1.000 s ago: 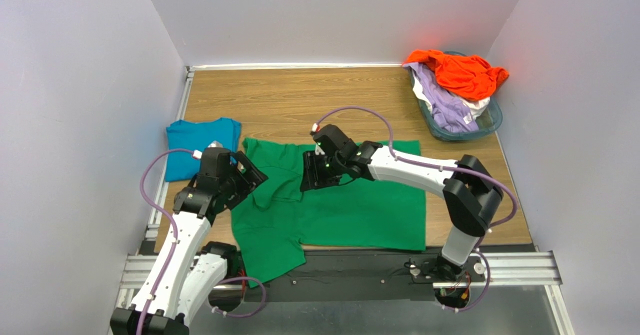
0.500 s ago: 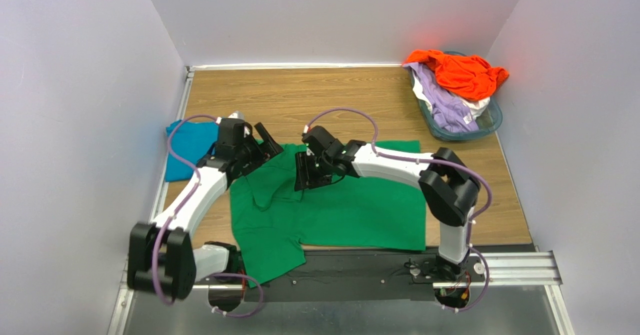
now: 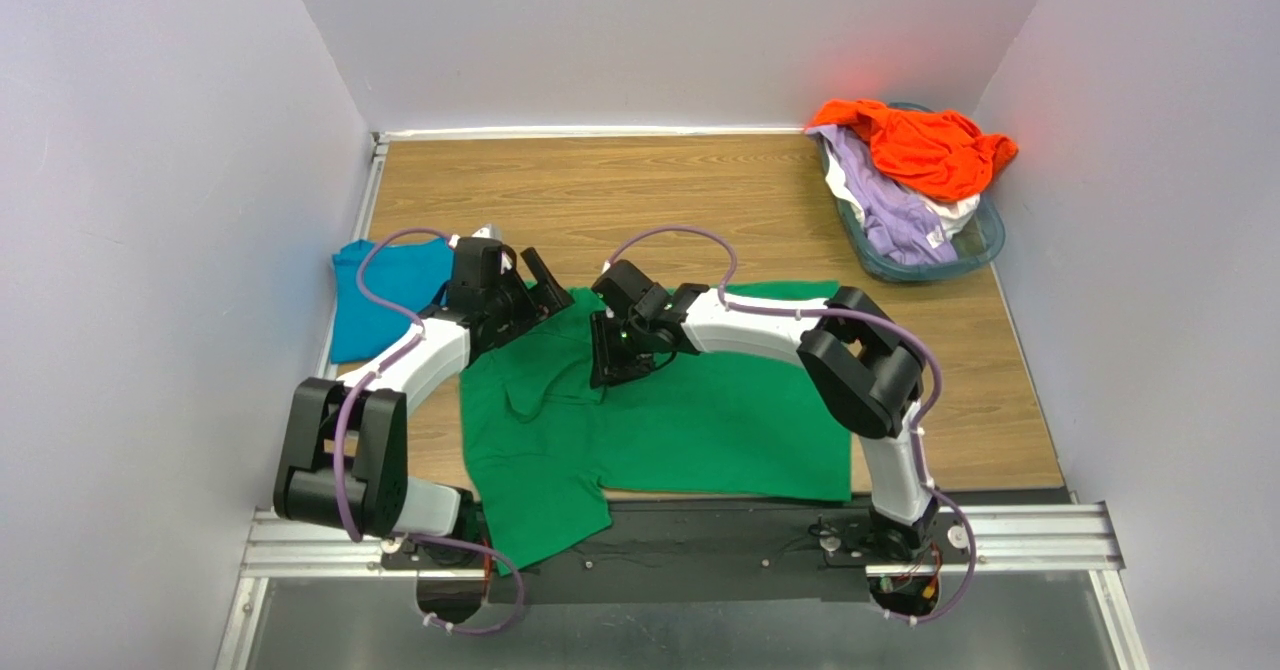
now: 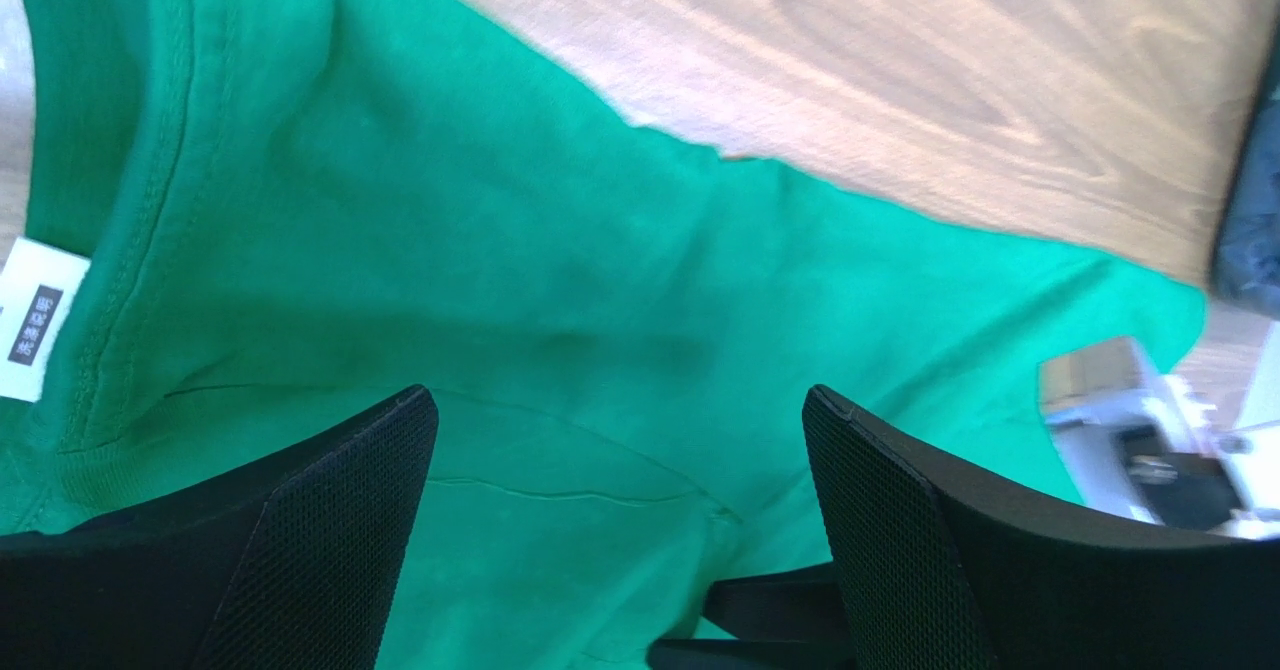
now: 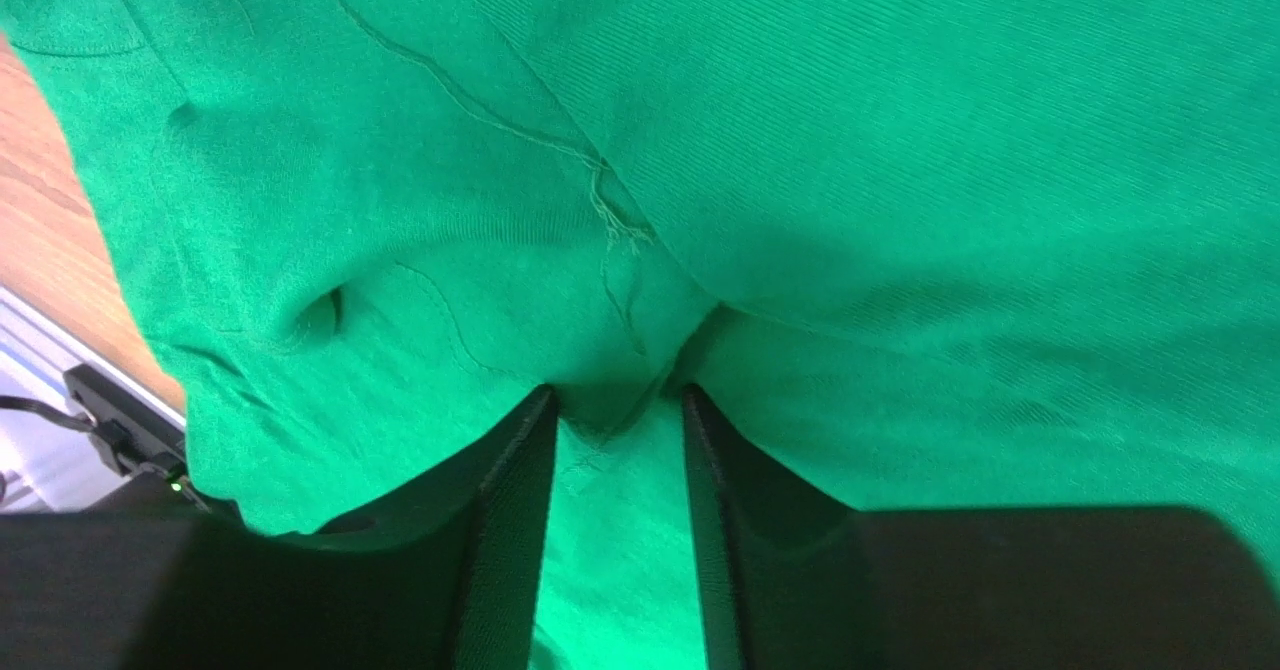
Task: Fold and stack the t-shirts
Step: Fold the tshirt
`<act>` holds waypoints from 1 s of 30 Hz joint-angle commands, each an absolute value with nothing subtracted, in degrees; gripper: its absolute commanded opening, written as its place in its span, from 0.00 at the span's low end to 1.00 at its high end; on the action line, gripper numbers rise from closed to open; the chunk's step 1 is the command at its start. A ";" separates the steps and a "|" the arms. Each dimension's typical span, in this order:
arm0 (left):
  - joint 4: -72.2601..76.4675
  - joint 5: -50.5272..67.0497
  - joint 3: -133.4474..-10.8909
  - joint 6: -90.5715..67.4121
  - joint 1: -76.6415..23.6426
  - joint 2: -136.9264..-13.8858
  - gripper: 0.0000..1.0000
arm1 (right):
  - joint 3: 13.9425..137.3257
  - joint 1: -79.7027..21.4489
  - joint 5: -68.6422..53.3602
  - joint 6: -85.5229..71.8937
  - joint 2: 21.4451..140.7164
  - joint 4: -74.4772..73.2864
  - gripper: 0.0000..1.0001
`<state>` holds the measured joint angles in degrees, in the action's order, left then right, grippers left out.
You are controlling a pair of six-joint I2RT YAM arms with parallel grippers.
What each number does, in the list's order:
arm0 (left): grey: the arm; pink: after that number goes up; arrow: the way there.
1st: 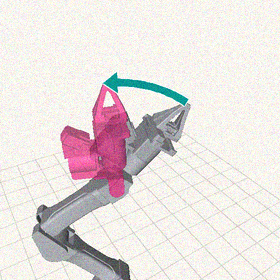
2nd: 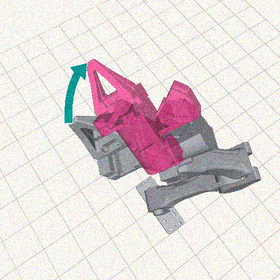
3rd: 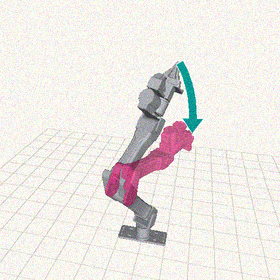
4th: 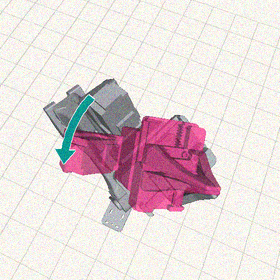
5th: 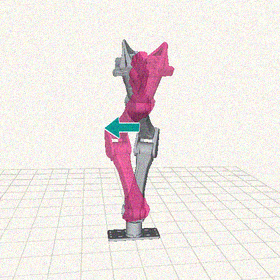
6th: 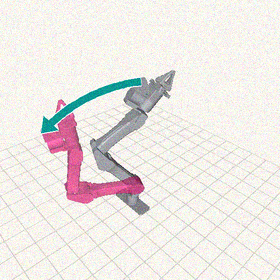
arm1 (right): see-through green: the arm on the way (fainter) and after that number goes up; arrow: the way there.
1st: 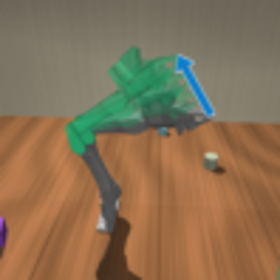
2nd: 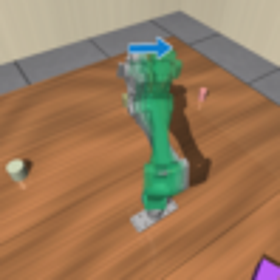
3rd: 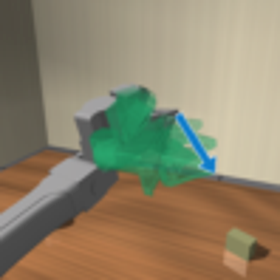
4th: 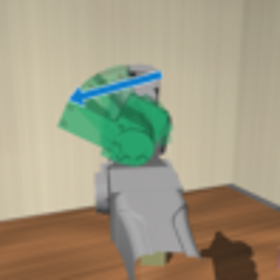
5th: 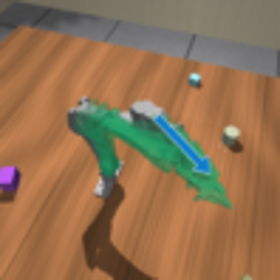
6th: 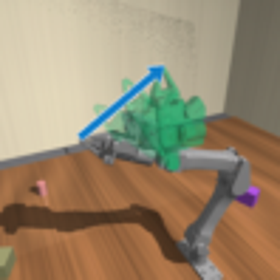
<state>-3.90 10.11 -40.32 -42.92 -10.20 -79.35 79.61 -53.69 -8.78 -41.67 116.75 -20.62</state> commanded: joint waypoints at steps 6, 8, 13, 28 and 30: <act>-1.14 8.70 -37.79 -41.92 -9.58 -82.97 0.98 | 82.00 -54.93 -8.88 -42.71 118.83 -20.65 0.36; -1.14 8.09 -37.53 -42.01 -9.58 -83.76 0.98 | 82.00 -54.93 -8.79 -42.72 118.13 -20.65 0.32; -1.06 7.38 -36.91 -42.01 -9.23 -85.08 0.98 | 81.30 -54.93 -8.88 -43.15 116.81 -20.65 0.08; -2.90 6.06 -37.00 -41.31 -8.53 -83.59 0.98 | 73.40 -54.84 -12.22 -42.98 107.49 -21.09 0.06; -3.16 6.24 -37.00 -41.31 -8.53 -83.06 0.98 | 72.78 -54.84 -11.43 -43.15 107.23 -21.18 0.06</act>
